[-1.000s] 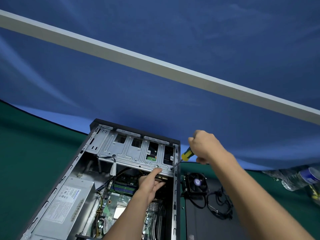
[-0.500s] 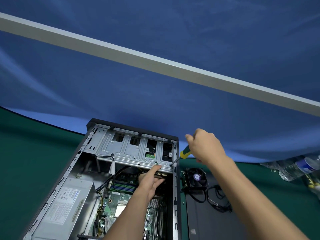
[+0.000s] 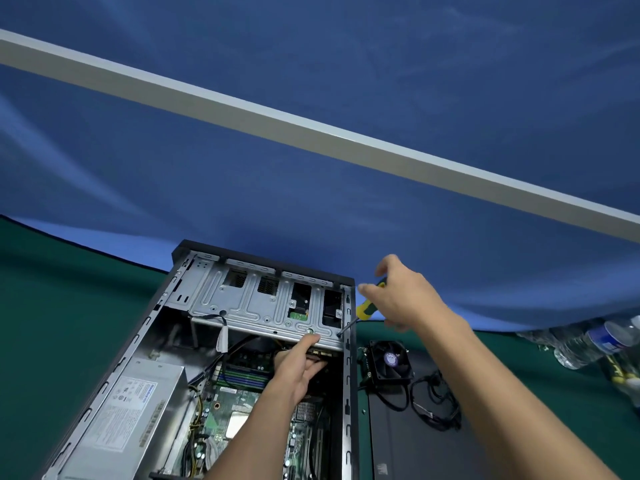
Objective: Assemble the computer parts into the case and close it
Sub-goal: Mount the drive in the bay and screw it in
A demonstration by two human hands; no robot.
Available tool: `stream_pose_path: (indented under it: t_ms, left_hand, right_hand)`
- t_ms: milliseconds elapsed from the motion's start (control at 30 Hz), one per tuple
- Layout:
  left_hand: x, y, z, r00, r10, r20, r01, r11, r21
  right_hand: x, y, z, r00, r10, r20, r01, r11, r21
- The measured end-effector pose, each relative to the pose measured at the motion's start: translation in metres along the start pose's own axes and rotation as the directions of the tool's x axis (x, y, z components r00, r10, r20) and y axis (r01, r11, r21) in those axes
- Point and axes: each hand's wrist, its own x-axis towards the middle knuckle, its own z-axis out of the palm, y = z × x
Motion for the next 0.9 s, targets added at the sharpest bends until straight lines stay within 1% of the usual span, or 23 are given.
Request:
stream_pose_path:
  t_ms: [33, 67, 167, 200, 267, 300, 333, 400, 433, 467, 533, 567, 600, 667, 700, 767, 833, 867, 900]
  left_hand:
    - [0.0, 0.0, 0.0, 1.0, 0.004, 0.001, -0.004, 1.0, 0.002]
    - [0.0, -0.001, -0.001, 1.0, 0.006, -0.001, -0.006, 1.0, 0.007]
    - [0.001, -0.003, 0.0, 1.0, 0.007, -0.004, -0.007, 1.0, 0.018]
    - [0.001, -0.003, 0.0, 1.0, 0.01, -0.011, -0.01, 1.0, 0.02]
    - [0.0, -0.002, 0.0, 1.0, 0.015, -0.023, -0.014, 1.0, 0.02]
    - [0.0, -0.001, 0.0, 1.0, 0.015, -0.027, -0.014, 1.0, 0.023]
    - [-0.001, -0.001, 0.0, 0.999, 0.015, -0.028, -0.014, 1.0, 0.024]
    - [-0.003, -0.002, 0.001, 1.0, 0.012, -0.028, -0.011, 1.0, 0.018]
    - [-0.004, -0.001, 0.002, 0.999, 0.01, -0.031, -0.01, 1.0, 0.016]
    - [-0.004, -0.001, 0.002, 0.999, 0.009, -0.034, -0.008, 1.0, 0.019]
    - [-0.005, 0.0, 0.001, 0.999, 0.008, -0.035, -0.008, 1.0, 0.019]
    - [-0.005, 0.0, 0.001, 0.999, 0.007, -0.033, -0.006, 1.0, 0.019]
    - [-0.005, 0.0, 0.001, 0.999, 0.006, -0.032, -0.005, 1.0, 0.017]
    - [-0.005, 0.0, 0.002, 1.0, 0.006, -0.028, -0.005, 1.0, 0.011]
    - [-0.005, 0.0, 0.001, 1.0, 0.005, -0.026, -0.005, 1.0, 0.011]
    - [-0.005, 0.001, 0.001, 1.0, 0.004, -0.026, -0.003, 1.0, 0.009]
    - [-0.005, 0.001, 0.001, 1.0, 0.003, -0.028, -0.002, 1.0, 0.013]
    - [-0.005, 0.0, 0.001, 1.0, 0.003, -0.024, -0.003, 1.0, 0.01]
    - [-0.005, 0.0, 0.001, 1.0, 0.002, -0.02, -0.002, 1.0, 0.008]
  right_hand:
    - [-0.001, 0.001, -0.001, 0.999, -0.011, 0.041, 0.009, 0.999, 0.038]
    - [-0.001, 0.002, -0.001, 0.999, -0.001, 0.039, 0.0, 1.0, 0.031]
    - [0.003, 0.01, 0.001, 0.995, 0.023, -0.102, -0.033, 0.995, -0.096]
    - [0.003, 0.012, -0.001, 0.995, 0.03, -0.091, -0.038, 0.996, -0.085]
    - [0.001, 0.012, -0.003, 1.0, 0.012, 0.026, -0.012, 1.0, 0.007]
    - [-0.001, 0.011, -0.002, 0.998, -0.011, 0.055, 0.01, 1.0, 0.024]
    - [-0.003, 0.011, 0.001, 0.999, -0.021, 0.035, 0.021, 1.0, -0.012]
    - [-0.004, 0.014, 0.007, 0.992, -0.045, -0.114, 0.028, 0.989, -0.145]
    - [-0.004, 0.014, 0.008, 0.988, -0.044, -0.148, 0.018, 0.985, -0.173]
    - [-0.005, 0.015, 0.008, 0.991, -0.029, -0.131, 0.011, 0.99, -0.14]
    - [-0.006, 0.014, 0.006, 0.999, -0.015, -0.028, 0.015, 1.0, -0.004]
    - [-0.007, 0.014, 0.007, 1.0, -0.02, -0.024, 0.02, 1.0, 0.018]
    - [-0.007, 0.015, 0.009, 0.998, -0.016, -0.064, 0.016, 1.0, -0.009]
    - [-0.007, 0.017, 0.012, 0.977, -0.009, -0.212, -0.019, 0.991, -0.129]
    - [-0.007, 0.019, 0.012, 0.971, 0.001, -0.238, -0.041, 0.986, -0.164]
    - [-0.005, 0.024, 0.007, 0.988, 0.02, -0.153, -0.036, 0.994, -0.103]
    - [-0.006, 0.028, 0.002, 0.999, -0.008, -0.041, 0.005, 0.998, -0.058]
    - [-0.007, 0.03, 0.003, 0.999, -0.038, -0.035, 0.036, 0.997, -0.065]
    - [-0.008, 0.03, 0.007, 0.995, -0.062, -0.075, 0.057, 0.996, -0.073]
